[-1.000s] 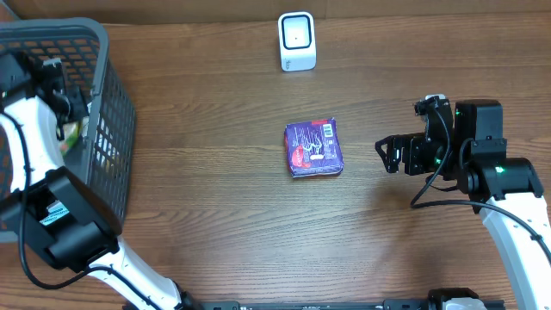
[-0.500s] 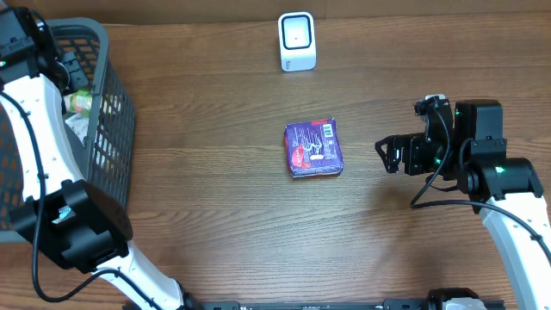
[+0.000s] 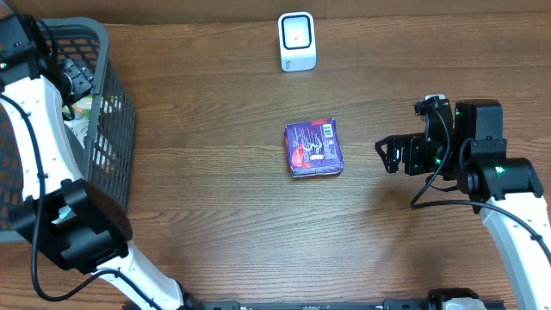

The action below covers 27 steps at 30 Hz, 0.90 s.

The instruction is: Scan the item barcode

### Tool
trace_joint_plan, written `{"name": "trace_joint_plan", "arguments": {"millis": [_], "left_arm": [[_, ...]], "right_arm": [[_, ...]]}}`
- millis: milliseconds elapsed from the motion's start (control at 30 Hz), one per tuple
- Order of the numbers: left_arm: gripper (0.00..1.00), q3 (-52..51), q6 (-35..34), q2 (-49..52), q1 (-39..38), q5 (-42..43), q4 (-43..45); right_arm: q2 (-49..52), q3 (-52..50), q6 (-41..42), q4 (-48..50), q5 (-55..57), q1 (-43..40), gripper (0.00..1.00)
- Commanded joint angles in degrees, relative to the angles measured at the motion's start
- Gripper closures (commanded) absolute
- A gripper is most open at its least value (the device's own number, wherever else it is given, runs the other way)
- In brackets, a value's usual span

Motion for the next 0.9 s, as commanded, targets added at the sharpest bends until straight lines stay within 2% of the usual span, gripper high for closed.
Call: {"name": "trace_joint_plan", "arguments": {"millis": [0, 133, 500, 867], "left_arm": [[0.14, -5.4, -12.5, -1.4, 0.1, 0.3, 2.2], [0.16, -11.3, -20.6, -1.4, 0.0, 0.3, 9.1], [0.14, -24.0, -22.2, -1.4, 0.0, -0.1, 31.5], [0.11, -25.2, -22.2, 4.2, 0.0, -1.2, 34.8]], "right_arm": [[-0.2, 1.2, 0.0, 0.2, 0.1, 0.1, 0.00], [-0.2, 1.2, 0.0, 0.2, 0.1, 0.0, 0.00], [-0.2, 1.2, 0.0, 0.2, 0.1, 0.0, 0.00], [-0.2, 1.2, 0.0, 0.2, 0.1, 0.1, 0.00]]}}
